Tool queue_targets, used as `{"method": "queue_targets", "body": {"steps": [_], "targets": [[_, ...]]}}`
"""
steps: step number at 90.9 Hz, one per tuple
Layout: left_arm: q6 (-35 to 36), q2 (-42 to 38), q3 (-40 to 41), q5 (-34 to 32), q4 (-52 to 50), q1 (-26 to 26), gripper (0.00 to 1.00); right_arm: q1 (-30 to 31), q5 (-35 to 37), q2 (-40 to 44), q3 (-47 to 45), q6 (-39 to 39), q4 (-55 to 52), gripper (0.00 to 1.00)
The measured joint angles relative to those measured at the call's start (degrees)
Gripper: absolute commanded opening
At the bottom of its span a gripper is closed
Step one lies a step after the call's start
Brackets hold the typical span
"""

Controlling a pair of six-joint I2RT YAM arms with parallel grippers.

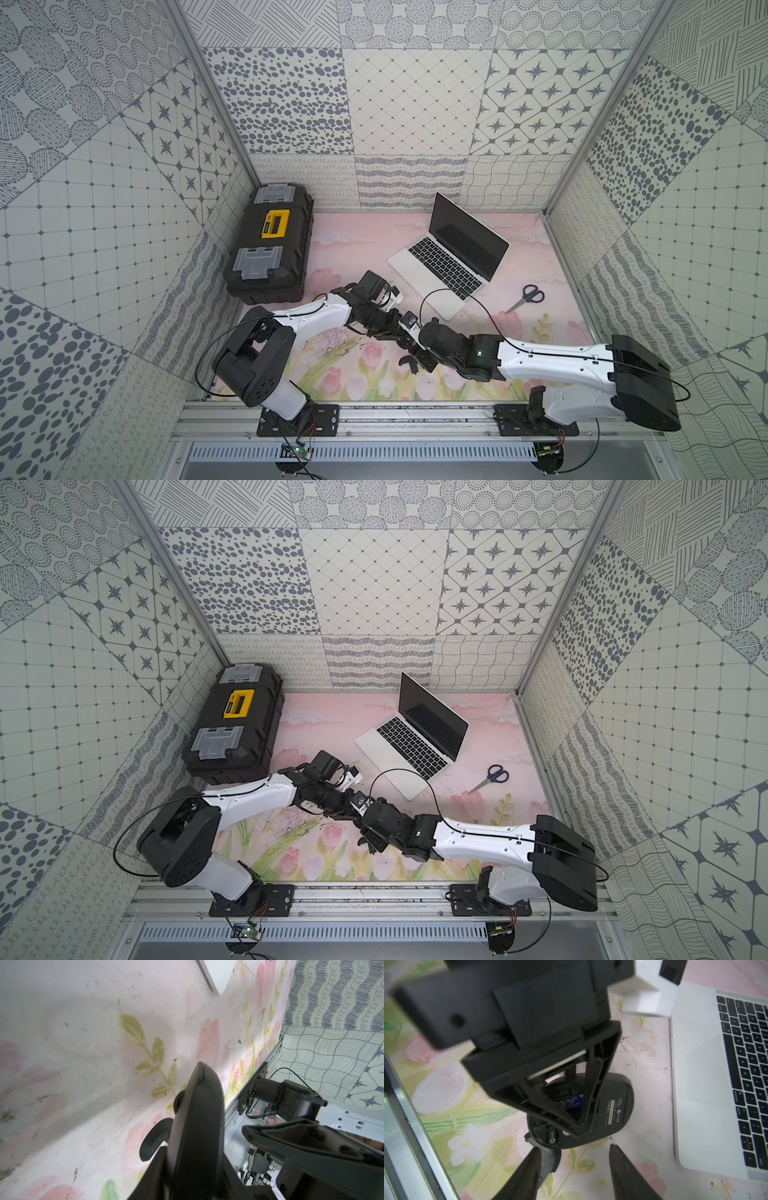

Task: Insert the wireless mouse receiver into the laptop
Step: Take out the USB plug from the mouse.

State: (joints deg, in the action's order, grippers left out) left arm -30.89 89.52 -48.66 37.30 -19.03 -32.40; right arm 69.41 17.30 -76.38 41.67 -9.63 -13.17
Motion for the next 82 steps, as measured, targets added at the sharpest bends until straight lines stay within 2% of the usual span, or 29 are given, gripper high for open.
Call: {"method": "queue_targets", "body": {"steps": [82], "targets": [[-5.99,-1.18,2.73,1.95,2.60,0.52,0.00,0.02,-0.09,-1.70,0.00,-0.72,1.75,0.53]]}}
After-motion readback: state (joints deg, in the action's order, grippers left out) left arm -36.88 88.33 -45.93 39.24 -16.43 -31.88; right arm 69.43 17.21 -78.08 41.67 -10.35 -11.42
